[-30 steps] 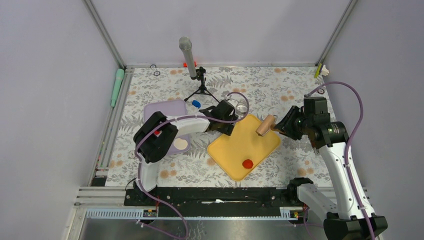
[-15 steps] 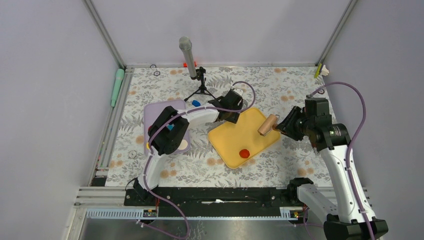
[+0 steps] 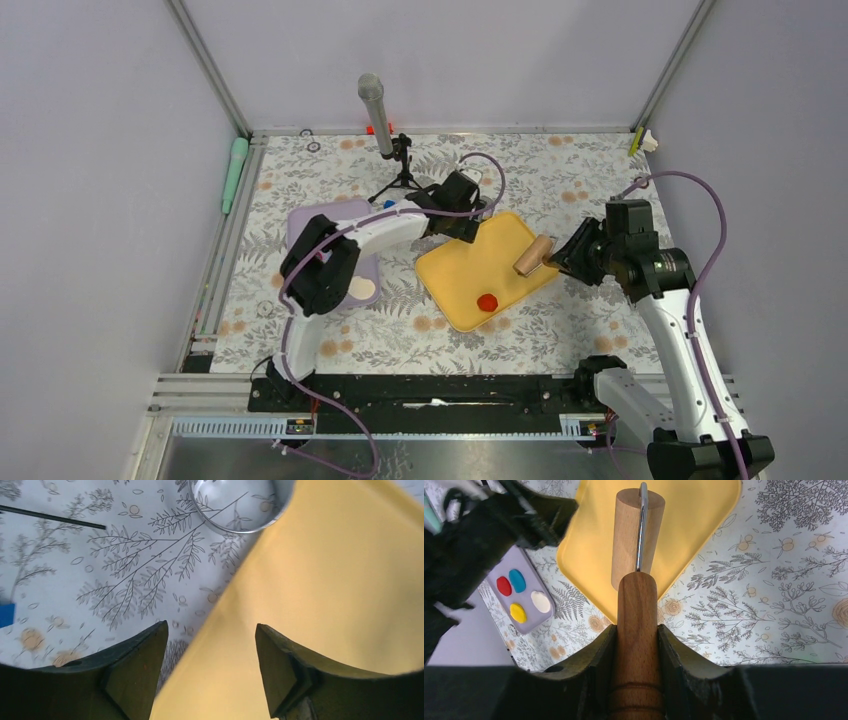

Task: Roll out the dumpling wrappers from the dough
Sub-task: Move the work surface to the center of the board, then flatten out the dough on the work surface.

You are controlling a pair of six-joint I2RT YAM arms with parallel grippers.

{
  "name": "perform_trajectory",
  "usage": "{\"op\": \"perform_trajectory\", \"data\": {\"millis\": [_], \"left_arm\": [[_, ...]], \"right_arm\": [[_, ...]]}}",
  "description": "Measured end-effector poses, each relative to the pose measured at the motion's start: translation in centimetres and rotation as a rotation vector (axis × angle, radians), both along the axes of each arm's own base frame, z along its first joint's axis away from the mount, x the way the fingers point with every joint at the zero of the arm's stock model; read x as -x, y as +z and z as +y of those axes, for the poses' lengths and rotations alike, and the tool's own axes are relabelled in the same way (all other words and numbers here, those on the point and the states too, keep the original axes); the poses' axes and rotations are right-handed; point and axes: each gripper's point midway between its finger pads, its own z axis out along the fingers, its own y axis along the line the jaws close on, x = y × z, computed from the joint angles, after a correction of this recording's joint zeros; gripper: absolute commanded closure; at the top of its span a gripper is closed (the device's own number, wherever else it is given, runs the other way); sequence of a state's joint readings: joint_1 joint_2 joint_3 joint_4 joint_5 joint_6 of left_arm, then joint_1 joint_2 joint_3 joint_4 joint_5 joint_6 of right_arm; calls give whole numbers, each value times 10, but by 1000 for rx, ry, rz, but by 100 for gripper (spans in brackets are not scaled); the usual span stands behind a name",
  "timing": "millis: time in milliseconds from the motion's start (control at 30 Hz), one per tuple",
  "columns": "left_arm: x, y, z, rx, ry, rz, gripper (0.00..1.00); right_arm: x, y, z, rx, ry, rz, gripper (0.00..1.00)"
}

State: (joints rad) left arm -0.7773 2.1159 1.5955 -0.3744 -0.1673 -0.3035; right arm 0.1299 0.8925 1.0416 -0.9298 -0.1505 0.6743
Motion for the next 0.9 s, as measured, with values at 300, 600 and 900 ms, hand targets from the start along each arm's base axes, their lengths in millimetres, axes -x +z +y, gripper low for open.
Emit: {"op": "perform_trajectory", "data": {"millis": [300, 600, 900], "left_arm": [[26, 120, 1, 195, -52, -94, 22], [79, 115, 48, 183, -34, -21, 19], [86, 140, 122, 254, 163, 4, 19]], "right_arm": [[-8, -16, 16, -78, 18, 78, 100], [-1, -30, 14, -10, 71, 179, 100], [2, -38, 50, 26, 216, 237, 100]]}}
